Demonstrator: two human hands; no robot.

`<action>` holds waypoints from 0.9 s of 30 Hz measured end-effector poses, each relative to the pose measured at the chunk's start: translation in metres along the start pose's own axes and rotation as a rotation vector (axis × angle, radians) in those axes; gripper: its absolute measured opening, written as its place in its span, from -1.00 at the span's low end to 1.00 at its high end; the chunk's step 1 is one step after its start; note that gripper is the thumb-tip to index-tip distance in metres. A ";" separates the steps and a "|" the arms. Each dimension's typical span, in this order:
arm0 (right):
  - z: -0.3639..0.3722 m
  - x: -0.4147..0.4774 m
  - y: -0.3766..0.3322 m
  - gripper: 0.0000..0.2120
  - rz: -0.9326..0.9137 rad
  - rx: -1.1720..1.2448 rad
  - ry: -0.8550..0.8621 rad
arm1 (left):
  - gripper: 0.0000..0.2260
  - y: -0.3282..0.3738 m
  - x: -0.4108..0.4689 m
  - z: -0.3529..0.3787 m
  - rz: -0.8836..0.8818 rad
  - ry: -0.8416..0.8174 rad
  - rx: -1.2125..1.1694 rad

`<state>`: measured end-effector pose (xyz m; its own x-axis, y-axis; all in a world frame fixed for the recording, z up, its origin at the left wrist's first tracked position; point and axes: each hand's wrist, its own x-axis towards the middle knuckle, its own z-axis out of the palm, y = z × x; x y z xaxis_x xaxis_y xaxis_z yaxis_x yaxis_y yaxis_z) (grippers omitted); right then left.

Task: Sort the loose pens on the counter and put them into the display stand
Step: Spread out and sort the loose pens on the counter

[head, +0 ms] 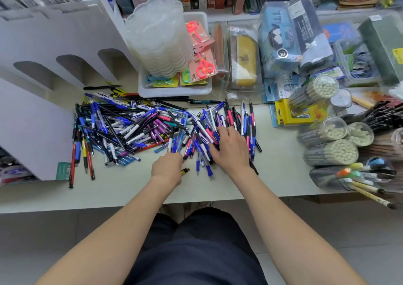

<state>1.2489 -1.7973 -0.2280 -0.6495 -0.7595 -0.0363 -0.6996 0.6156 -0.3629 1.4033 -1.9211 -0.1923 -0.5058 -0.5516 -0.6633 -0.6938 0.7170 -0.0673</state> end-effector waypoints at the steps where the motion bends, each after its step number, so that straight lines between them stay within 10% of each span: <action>1: 0.000 -0.001 0.001 -0.61 -0.011 0.020 0.009 | -0.74 -0.001 0.001 0.003 0.020 0.007 -0.009; 13: -0.017 -0.019 -0.005 -0.70 -0.080 0.245 0.037 | -0.76 0.043 0.024 -0.065 0.040 0.120 -1.340; 19: -0.020 -0.003 0.014 -0.78 0.122 -0.063 0.111 | -0.84 0.055 0.069 -0.078 0.225 0.560 -0.556; 27: -0.012 -0.001 0.025 -0.57 0.086 -0.135 0.052 | -0.49 0.080 0.118 -0.072 0.223 0.417 0.018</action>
<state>1.2284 -1.7789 -0.2261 -0.7209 -0.6929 -0.0125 -0.6719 0.7032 -0.2323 1.2510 -1.9591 -0.2225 -0.8068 -0.5047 -0.3073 -0.5377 0.8427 0.0278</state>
